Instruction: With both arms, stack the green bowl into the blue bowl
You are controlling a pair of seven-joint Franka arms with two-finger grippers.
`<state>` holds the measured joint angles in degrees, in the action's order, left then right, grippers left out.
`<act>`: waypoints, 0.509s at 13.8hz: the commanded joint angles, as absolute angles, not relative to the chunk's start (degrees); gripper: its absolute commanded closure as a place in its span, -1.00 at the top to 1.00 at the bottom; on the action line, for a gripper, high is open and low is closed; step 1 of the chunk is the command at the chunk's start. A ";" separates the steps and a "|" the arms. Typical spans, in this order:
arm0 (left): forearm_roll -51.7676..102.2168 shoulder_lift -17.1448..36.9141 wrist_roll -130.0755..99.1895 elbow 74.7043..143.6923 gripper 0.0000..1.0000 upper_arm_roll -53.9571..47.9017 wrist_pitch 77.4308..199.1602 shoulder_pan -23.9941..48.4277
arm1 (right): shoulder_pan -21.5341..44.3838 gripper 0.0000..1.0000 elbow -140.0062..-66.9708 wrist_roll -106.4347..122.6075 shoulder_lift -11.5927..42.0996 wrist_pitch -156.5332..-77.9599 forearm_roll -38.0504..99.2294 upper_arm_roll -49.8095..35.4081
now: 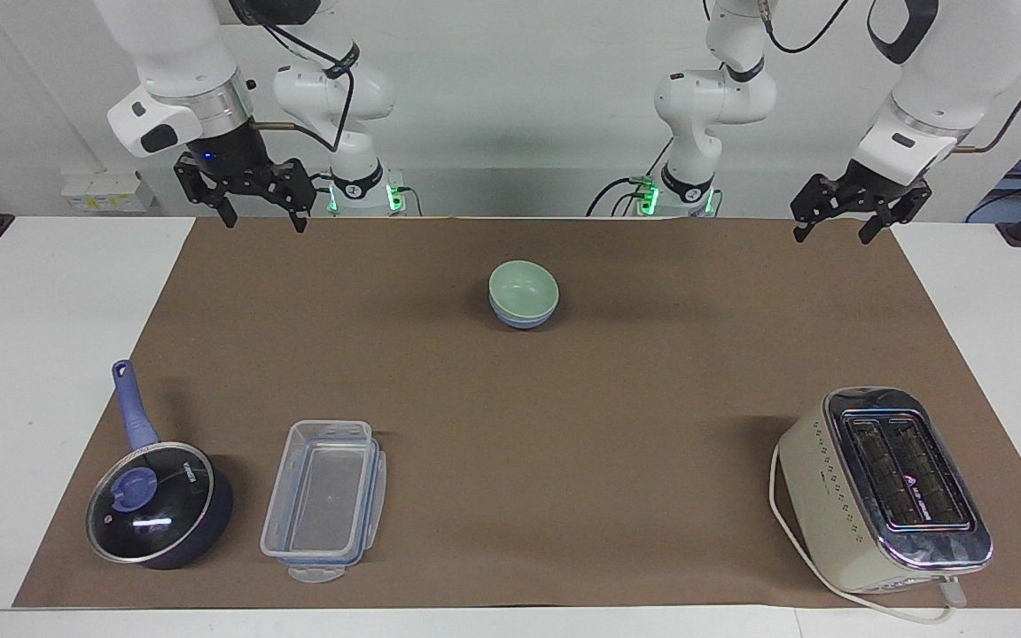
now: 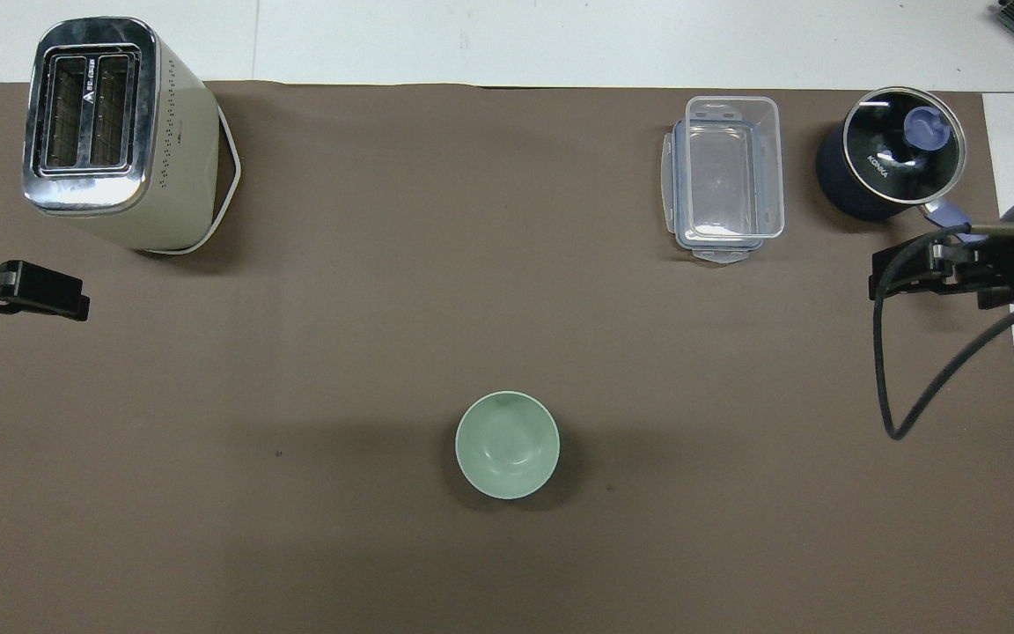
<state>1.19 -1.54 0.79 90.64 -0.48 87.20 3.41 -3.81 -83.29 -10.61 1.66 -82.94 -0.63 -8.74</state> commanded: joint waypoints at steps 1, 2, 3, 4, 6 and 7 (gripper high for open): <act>0.26 -1.85 1.14 90.09 1.00 -0.97 86.04 2.81 | -4.22 1.00 -90.85 -10.46 -2.89 -87.50 -0.97 -9.05; 0.26 -1.85 1.14 90.09 1.00 -0.97 86.04 2.81 | -5.18 1.00 -91.40 -10.11 -3.07 -88.50 -0.97 -8.79; 0.26 -1.85 1.14 90.09 1.00 -0.97 86.04 2.81 | -5.45 1.00 -91.58 -9.76 -3.16 -88.77 -0.53 -8.79; 0.26 -1.85 1.14 90.09 1.00 -0.97 86.04 2.81 | -5.45 1.00 -91.67 -9.67 -3.16 -88.86 -0.35 -8.70; 0.26 -1.85 1.14 90.09 1.00 -0.97 86.04 2.81 | -5.54 1.00 -91.41 -9.67 -2.82 -89.12 -0.18 -8.70; 0.26 -1.76 1.14 90.09 1.00 -0.97 86.04 2.81 | -5.54 1.00 -91.32 -9.67 -2.73 -89.12 -0.18 -8.70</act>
